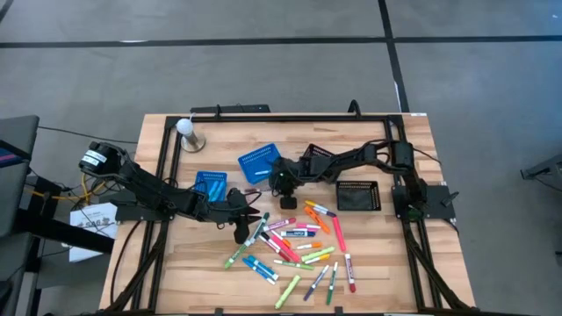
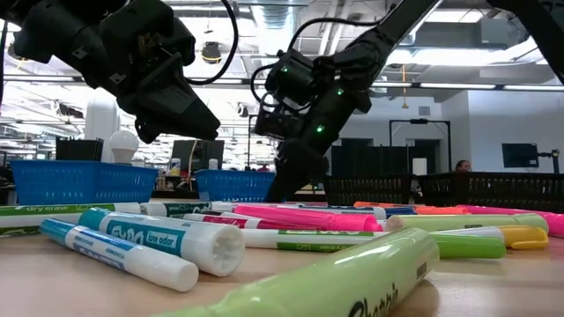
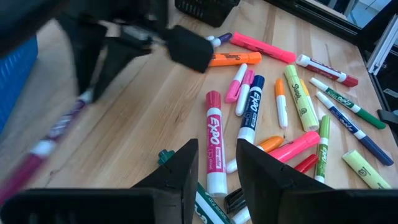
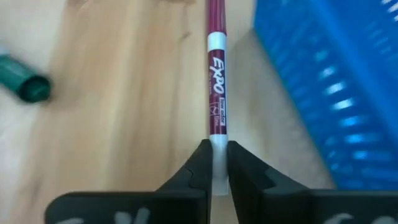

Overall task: Pick & Place Markers
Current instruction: Put the top purple marker pen into the top black bin, then put the pink marker pen into the top black bin

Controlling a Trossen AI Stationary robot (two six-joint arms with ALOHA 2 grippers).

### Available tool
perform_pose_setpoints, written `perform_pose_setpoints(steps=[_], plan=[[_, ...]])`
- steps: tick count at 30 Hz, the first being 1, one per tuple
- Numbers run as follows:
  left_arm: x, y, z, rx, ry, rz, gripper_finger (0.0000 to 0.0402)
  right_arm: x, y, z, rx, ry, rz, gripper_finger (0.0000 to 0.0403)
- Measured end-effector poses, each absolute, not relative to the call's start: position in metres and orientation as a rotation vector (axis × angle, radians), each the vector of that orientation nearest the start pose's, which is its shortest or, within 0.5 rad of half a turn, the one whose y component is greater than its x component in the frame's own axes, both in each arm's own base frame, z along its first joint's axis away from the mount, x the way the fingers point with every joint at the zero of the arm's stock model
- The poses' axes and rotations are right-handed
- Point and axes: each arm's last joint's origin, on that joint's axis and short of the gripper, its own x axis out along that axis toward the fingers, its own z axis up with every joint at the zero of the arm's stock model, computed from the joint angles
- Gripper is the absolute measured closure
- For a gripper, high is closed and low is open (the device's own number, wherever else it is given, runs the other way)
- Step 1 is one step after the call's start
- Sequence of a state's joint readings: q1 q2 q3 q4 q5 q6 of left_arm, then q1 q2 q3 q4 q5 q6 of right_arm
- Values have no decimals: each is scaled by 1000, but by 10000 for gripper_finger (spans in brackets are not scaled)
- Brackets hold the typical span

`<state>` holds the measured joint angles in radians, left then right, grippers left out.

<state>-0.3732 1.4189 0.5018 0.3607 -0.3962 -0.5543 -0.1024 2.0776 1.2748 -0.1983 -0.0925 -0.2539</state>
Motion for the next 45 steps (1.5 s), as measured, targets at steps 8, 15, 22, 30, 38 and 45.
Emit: perform_pose_setpoints(steps=[8,15,22,30,38,45], plan=[[243,-83,157,-333,491,163,298,376,-21,181,-178,1118,-43,394],[243,-83,157,-334,491,163,298,323,-32,235,-172,1240,-438,375],[243,-84,156,-335,492,162,298,274,-52,212,50,1298,-615,387],[245,-79,157,-338,489,180,298,263,-62,167,130,1400,-627,388],[245,-79,157,-340,483,178,298,268,-65,161,52,1405,-632,310],[245,-79,157,-340,483,178,298,278,-56,178,86,1365,-600,233]])
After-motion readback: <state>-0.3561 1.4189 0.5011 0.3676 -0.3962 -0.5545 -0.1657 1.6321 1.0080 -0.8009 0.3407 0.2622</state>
